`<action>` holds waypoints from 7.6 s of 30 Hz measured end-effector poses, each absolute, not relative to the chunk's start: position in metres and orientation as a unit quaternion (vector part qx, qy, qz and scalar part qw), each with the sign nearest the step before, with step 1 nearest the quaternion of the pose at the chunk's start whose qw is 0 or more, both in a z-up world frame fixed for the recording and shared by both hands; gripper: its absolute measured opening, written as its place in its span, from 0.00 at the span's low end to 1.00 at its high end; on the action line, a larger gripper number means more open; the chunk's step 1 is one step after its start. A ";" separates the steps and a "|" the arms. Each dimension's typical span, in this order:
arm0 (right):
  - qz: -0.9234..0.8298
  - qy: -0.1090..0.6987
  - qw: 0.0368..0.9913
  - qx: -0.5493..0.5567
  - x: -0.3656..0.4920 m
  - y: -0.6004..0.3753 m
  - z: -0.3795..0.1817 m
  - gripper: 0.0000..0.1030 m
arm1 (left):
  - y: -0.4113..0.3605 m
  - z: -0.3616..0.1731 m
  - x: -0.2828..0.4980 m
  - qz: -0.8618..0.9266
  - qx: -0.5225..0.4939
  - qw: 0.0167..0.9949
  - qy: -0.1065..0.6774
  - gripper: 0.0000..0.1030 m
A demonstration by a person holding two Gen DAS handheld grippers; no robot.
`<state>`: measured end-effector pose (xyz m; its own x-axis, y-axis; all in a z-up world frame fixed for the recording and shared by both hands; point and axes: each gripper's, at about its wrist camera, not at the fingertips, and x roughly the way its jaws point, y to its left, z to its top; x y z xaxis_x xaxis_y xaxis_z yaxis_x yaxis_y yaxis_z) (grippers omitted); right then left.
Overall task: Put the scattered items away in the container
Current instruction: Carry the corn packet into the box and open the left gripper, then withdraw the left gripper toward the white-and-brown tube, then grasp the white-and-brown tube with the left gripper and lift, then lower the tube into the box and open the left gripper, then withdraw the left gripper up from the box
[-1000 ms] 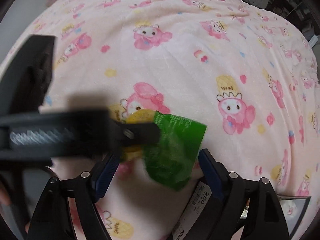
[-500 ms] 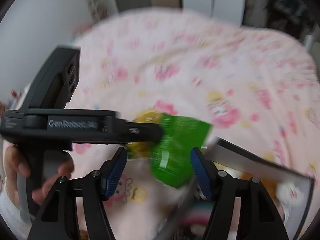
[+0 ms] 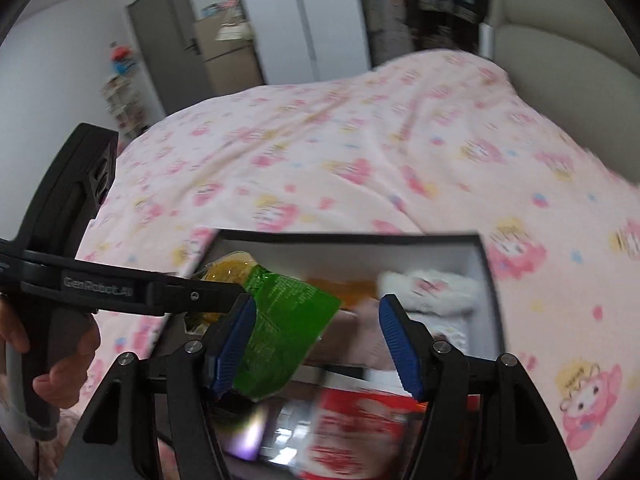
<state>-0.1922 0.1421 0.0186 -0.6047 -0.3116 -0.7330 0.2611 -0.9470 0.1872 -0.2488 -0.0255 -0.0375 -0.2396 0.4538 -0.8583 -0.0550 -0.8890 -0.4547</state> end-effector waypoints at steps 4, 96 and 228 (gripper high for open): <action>-0.881 -0.074 0.157 0.440 -0.201 0.177 -0.003 0.59 | 0.000 -0.068 -0.263 0.787 -0.596 0.103 -0.126 0.64; -0.733 -0.101 0.330 0.587 -0.236 -0.148 -0.081 0.37 | -0.338 -0.089 -0.137 0.818 -0.473 -0.006 -0.328 0.30; -0.936 0.032 0.007 0.351 0.003 0.182 0.110 0.77 | -0.013 0.118 0.018 0.953 -0.299 0.013 -0.047 0.99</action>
<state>0.0029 0.1822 0.1101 -0.7530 0.0093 -0.6580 0.0354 -0.9979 -0.0546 0.0185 -0.0126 0.1176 -0.8204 0.0523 -0.5694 0.0043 -0.9952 -0.0977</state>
